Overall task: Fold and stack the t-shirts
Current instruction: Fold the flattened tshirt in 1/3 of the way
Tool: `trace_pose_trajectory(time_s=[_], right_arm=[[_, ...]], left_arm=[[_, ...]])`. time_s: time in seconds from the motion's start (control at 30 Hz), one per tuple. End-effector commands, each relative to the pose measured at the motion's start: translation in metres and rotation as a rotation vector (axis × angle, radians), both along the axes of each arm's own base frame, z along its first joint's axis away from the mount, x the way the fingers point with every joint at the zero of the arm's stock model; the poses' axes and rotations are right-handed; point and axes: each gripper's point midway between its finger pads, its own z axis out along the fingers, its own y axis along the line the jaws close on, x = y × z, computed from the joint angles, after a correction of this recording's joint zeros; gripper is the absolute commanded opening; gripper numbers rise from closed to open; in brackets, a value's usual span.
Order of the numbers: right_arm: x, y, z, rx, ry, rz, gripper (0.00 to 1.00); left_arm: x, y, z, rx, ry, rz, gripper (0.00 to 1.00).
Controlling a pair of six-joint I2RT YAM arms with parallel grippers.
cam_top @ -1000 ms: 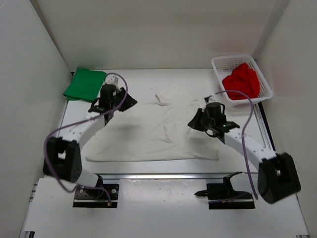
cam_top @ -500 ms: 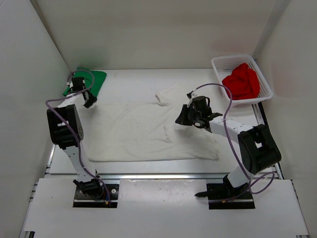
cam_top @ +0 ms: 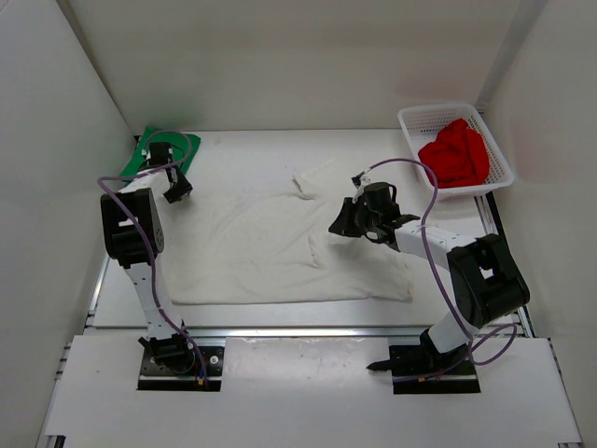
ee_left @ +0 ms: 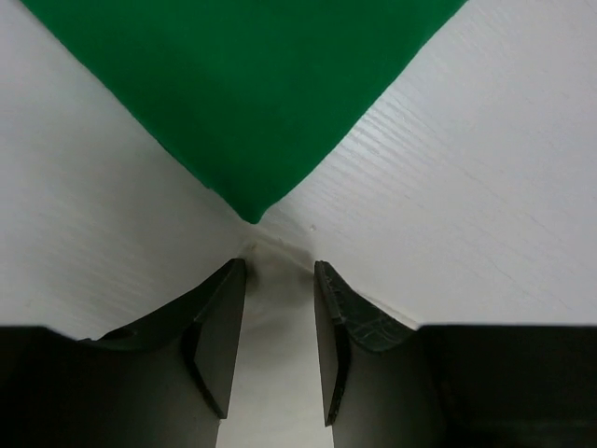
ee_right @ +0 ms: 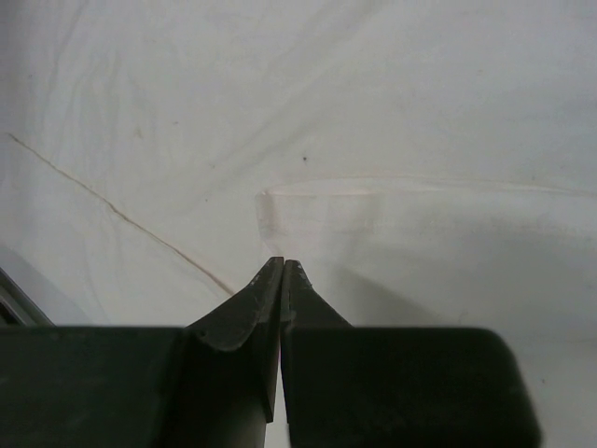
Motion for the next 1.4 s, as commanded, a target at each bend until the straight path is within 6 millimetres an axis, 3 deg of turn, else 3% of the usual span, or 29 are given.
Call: trace_pose_trajectory(time_s=[0.0,0.23,0.33,0.47,0.53,0.6,0.63,0.67,0.77,0.8,0.87,0.93,0.97,1.0,1.03,1.07,1.1,1.13,1.17,1.2,1.23,1.27,1.33,1.37], right_arm=[[0.012,0.001,0.018,0.032,-0.072,-0.002,0.0],[0.017,-0.002,0.022,0.034,-0.078,-0.015,0.0],[0.03,-0.003,0.028,0.046,-0.09,-0.022,0.0],[0.061,-0.016,0.03,0.031,-0.098,-0.072,0.11],[0.087,-0.025,0.044,0.034,-0.134,-0.098,0.21],[0.112,-0.041,0.028,0.011,-0.11,-0.144,0.27],[0.131,-0.049,0.043,0.005,-0.154,-0.17,0.3],[0.137,-0.055,0.024,-0.013,-0.109,-0.182,0.31],[0.186,-0.07,0.015,-0.036,-0.079,-0.218,0.34],[0.192,-0.076,-0.004,-0.064,-0.031,-0.216,0.34],[0.224,-0.077,-0.017,-0.085,-0.008,-0.203,0.35],[0.242,-0.076,-0.019,-0.098,-0.007,-0.196,0.35],[0.256,-0.075,-0.006,-0.103,-0.039,-0.195,0.37],[0.266,-0.075,-0.007,-0.108,-0.035,-0.196,0.38],[0.264,-0.074,-0.029,-0.123,0.017,-0.191,0.39],[0.28,-0.072,-0.03,-0.122,0.001,-0.192,0.41],[0.275,-0.068,-0.035,-0.126,0.04,-0.173,0.42],[0.285,-0.066,-0.041,-0.127,0.052,-0.163,0.42],[0.303,-0.062,-0.035,-0.116,0.005,-0.167,0.42],[0.31,-0.059,-0.011,-0.098,-0.03,-0.17,0.43],[0.308,-0.056,-0.028,-0.077,0.009,-0.162,0.43],[0.307,-0.047,-0.027,-0.035,0.015,-0.144,0.43],[0.298,-0.048,-0.052,-0.023,0.076,-0.143,0.43],[0.301,-0.044,-0.05,-0.019,0.053,-0.136,0.42]], left_arm=[[0.001,0.004,0.017,0.031,-0.02,0.001,0.46],[-0.004,0.0,0.006,0.02,-0.004,0.002,0.48],[0.0,0.001,0.008,0.026,-0.008,-0.008,0.36],[0.002,0.001,0.011,0.032,-0.017,-0.009,0.21],[0.003,0.003,0.015,0.029,-0.028,-0.003,0.17],[0.005,0.002,0.023,0.015,-0.048,-0.003,0.11],[0.006,0.001,0.029,0.009,-0.063,-0.001,0.07],[0.006,0.0,0.028,0.006,-0.065,-0.005,0.06],[0.005,-0.002,0.037,0.015,-0.084,-0.007,0.0],[0.001,0.0,0.035,0.015,-0.077,-0.006,0.0],[-0.001,-0.007,0.037,0.006,-0.092,-0.024,0.0],[-0.004,-0.007,0.037,-0.004,-0.099,-0.018,0.0],[-0.003,-0.005,0.038,-0.003,-0.105,-0.017,0.0],[-0.006,-0.004,0.036,0.003,-0.095,-0.017,0.0],[-0.008,-0.003,0.034,0.003,-0.09,-0.01,0.0],[-0.01,-0.005,0.037,-0.006,-0.093,-0.018,0.0],[-0.009,0.001,0.039,-0.008,-0.103,-0.003,0.0],[-0.01,-0.002,0.039,-0.009,-0.105,-0.013,0.0],[-0.01,-0.002,0.038,-0.016,-0.106,-0.006,0.0],[-0.012,-0.003,0.039,-0.024,-0.105,-0.007,0.0],[-0.012,-0.002,0.039,-0.015,-0.103,-0.007,0.0],[-0.011,-0.003,0.039,-0.021,-0.108,-0.005,0.0],[-0.009,-0.005,0.041,-0.018,-0.113,-0.013,0.0],[-0.011,-0.004,0.037,-0.018,-0.104,-0.009,0.0]])
